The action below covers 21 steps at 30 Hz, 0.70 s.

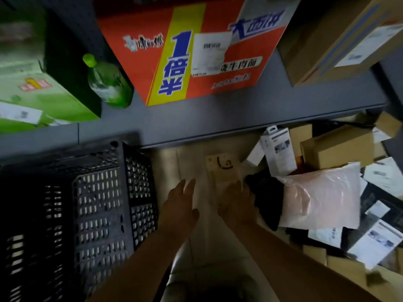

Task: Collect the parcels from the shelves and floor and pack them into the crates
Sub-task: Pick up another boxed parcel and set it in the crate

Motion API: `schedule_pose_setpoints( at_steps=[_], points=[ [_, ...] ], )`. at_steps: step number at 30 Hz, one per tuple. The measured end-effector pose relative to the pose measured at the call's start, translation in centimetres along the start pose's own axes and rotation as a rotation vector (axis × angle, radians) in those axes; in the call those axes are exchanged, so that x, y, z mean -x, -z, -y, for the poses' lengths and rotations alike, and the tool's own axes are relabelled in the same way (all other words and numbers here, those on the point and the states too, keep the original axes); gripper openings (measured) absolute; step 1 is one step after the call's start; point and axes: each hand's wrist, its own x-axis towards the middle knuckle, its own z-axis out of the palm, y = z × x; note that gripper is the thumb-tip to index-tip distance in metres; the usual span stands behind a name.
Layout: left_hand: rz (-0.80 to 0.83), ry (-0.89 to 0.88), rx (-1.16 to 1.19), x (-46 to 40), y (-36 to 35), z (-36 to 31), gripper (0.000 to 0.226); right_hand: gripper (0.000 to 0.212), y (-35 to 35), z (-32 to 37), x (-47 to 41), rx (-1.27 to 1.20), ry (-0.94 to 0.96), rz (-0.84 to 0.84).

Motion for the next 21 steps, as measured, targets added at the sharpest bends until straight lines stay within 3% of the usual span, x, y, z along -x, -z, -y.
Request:
schedule_pose_setpoints(
  at_steps=[5, 12, 21],
  points=[
    [0.031, 0.012, -0.047, -1.8, -3.4, 2.1, 0.078, 0.128, -4.8, 0.1, -3.4, -0.042, -0.125, 0.000],
    [0.008, -0.003, -0.043, -1.3, -3.1, 2.7, 0.078, 0.125, -4.6, -0.1, -3.3, -0.117, -0.104, -0.087],
    [0.011, 0.016, -0.047, 5.7, 4.0, -3.0, 0.072, 0.127, 6.1, -1.3, 6.0, -0.074, 0.080, -0.017]
  ],
)
